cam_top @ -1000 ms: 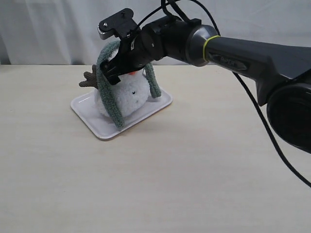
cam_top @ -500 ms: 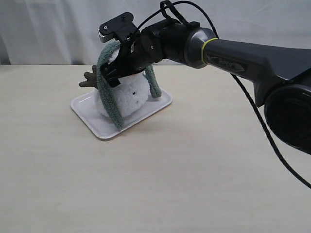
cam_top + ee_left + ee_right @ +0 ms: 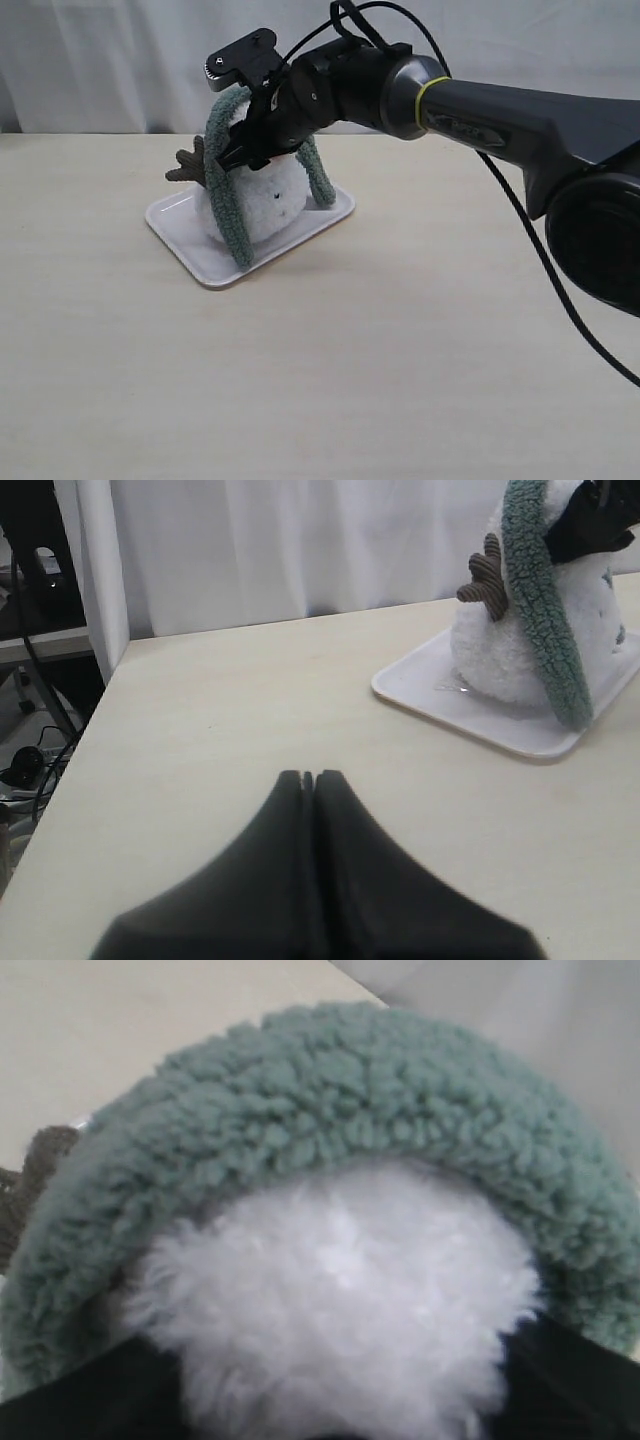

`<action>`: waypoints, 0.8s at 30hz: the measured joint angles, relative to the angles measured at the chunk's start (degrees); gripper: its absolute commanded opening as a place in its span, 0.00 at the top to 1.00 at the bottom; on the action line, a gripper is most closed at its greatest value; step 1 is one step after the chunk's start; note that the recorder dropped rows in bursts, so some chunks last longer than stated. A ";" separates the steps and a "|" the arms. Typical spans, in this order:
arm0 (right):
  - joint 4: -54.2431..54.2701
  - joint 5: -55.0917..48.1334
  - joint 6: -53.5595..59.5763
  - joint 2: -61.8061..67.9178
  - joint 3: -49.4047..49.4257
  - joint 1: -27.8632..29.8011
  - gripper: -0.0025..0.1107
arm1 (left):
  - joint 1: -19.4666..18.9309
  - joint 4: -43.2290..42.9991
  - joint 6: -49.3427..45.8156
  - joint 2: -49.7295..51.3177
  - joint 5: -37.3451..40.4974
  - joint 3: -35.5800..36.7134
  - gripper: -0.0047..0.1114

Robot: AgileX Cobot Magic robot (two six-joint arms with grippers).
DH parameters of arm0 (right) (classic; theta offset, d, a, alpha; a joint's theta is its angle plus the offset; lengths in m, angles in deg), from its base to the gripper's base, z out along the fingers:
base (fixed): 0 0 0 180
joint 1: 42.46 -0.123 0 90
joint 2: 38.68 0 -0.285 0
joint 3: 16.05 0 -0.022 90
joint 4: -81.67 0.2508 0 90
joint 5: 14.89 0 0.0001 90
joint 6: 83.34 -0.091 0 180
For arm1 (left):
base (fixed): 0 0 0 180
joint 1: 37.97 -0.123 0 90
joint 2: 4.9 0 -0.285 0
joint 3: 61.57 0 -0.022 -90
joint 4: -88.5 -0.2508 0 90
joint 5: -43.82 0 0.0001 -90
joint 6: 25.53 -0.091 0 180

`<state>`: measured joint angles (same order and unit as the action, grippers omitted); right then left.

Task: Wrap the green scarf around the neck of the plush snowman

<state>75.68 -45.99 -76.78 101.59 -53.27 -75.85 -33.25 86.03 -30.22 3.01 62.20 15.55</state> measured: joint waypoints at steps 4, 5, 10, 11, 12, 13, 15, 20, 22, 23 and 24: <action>1.69 -1.57 -0.15 -0.22 -0.16 0.00 0.94 | 0.00 0.00 0.00 0.00 0.00 0.00 0.96; 1.99 -2.37 -0.57 -0.37 -0.16 0.00 0.94 | 0.00 0.00 0.00 0.00 0.00 0.00 0.96; 2.86 -6.84 -3.23 -1.71 -0.16 0.00 0.94 | 0.00 0.00 0.00 0.00 0.00 0.00 0.96; 2.95 -8.56 -3.57 -2.36 -0.16 0.00 0.94 | 0.00 0.00 0.00 0.00 0.00 0.00 0.96; 2.95 -9.82 -3.90 -2.69 -0.16 0.00 0.94 | 0.00 0.00 0.00 0.00 0.00 0.00 0.96; 2.79 -11.37 -4.55 -3.13 -0.16 0.00 0.94 | 0.00 0.00 0.00 0.00 0.00 0.00 0.96; 1.59 -14.06 -6.20 -3.93 -0.16 0.00 0.94 | 0.00 0.00 0.00 0.00 0.00 0.00 0.96; -1.65 -18.65 -10.51 -5.55 -0.06 0.61 0.94 | 0.00 0.00 0.00 0.00 0.00 0.00 0.96; -2.12 -19.02 -11.74 -6.06 -0.06 1.01 0.94 | 0.00 0.00 0.00 0.00 0.00 0.00 0.96; -2.24 -19.11 -12.04 -6.30 -0.06 1.13 0.94 | 0.00 0.00 0.00 0.00 0.00 0.00 0.96; -2.24 -19.11 -12.22 -6.43 -0.06 1.13 0.94 | 0.00 0.00 0.00 0.00 0.00 0.00 0.96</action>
<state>73.44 -65.09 -89.00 95.16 -53.32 -74.72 -33.25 86.03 -30.22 3.01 62.20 15.55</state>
